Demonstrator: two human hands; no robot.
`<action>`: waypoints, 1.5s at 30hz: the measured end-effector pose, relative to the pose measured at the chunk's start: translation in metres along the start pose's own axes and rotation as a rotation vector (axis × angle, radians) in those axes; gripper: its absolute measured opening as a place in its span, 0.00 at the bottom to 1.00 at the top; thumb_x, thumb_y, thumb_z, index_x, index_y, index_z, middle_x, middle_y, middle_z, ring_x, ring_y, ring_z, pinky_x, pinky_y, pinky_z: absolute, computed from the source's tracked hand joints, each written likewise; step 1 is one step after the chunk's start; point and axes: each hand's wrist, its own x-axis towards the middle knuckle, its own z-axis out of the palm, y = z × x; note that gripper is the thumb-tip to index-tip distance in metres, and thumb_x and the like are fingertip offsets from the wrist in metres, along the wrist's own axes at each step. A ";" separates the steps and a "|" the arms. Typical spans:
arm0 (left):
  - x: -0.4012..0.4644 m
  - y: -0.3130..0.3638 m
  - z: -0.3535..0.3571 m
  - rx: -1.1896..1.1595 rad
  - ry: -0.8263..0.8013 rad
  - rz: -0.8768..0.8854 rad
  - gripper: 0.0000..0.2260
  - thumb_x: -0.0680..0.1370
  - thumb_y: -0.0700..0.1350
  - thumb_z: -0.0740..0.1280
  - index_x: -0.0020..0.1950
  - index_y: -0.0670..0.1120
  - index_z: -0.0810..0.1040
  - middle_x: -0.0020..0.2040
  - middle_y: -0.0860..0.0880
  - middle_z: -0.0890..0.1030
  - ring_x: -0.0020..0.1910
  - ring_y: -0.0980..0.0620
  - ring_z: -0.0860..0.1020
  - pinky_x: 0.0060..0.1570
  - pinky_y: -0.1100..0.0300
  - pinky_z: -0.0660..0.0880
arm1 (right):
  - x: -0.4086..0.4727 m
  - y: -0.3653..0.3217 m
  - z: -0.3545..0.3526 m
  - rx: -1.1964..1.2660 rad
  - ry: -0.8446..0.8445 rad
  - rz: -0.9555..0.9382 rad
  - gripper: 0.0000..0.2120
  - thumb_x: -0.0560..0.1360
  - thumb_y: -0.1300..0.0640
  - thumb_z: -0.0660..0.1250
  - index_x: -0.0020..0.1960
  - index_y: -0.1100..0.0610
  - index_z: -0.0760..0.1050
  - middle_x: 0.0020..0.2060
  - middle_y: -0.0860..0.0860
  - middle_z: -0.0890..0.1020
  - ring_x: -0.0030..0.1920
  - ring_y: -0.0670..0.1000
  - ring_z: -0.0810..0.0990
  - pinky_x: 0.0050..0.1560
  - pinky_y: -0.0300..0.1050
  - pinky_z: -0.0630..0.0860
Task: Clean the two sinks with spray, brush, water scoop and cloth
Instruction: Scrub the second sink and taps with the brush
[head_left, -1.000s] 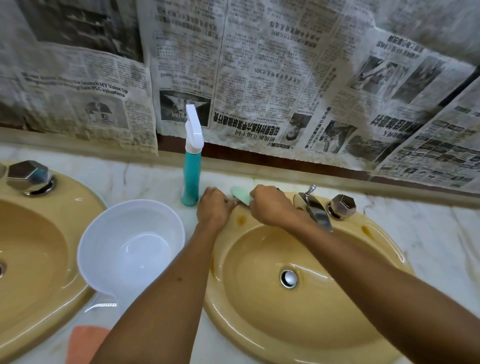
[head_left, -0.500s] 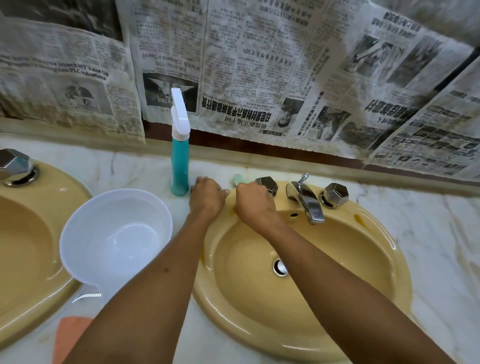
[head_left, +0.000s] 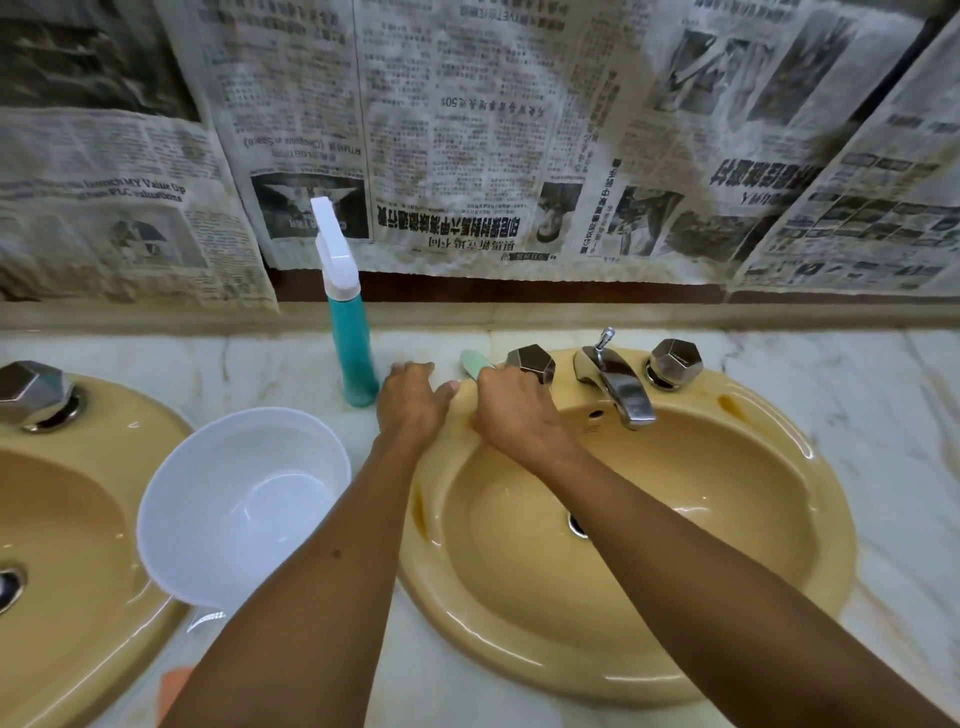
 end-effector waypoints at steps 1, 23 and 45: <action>0.000 0.000 -0.001 -0.007 -0.002 0.000 0.24 0.80 0.54 0.66 0.75 0.48 0.69 0.75 0.45 0.69 0.73 0.43 0.68 0.72 0.49 0.66 | -0.009 0.007 0.006 -0.017 0.005 0.000 0.12 0.76 0.62 0.63 0.58 0.61 0.75 0.50 0.59 0.80 0.49 0.61 0.80 0.41 0.48 0.70; 0.003 0.020 -0.001 0.116 -0.077 0.095 0.20 0.82 0.49 0.65 0.74 0.51 0.70 0.73 0.45 0.71 0.70 0.42 0.69 0.71 0.48 0.65 | -0.057 0.064 0.029 1.365 0.259 0.798 0.11 0.78 0.65 0.62 0.51 0.54 0.81 0.31 0.51 0.76 0.24 0.49 0.66 0.21 0.38 0.62; -0.002 0.047 0.020 0.655 -0.262 0.239 0.39 0.63 0.67 0.73 0.65 0.45 0.68 0.60 0.41 0.72 0.63 0.38 0.67 0.52 0.51 0.71 | 0.038 0.081 -0.073 0.228 -0.211 0.144 0.02 0.77 0.65 0.60 0.47 0.60 0.68 0.35 0.53 0.71 0.35 0.52 0.72 0.29 0.43 0.66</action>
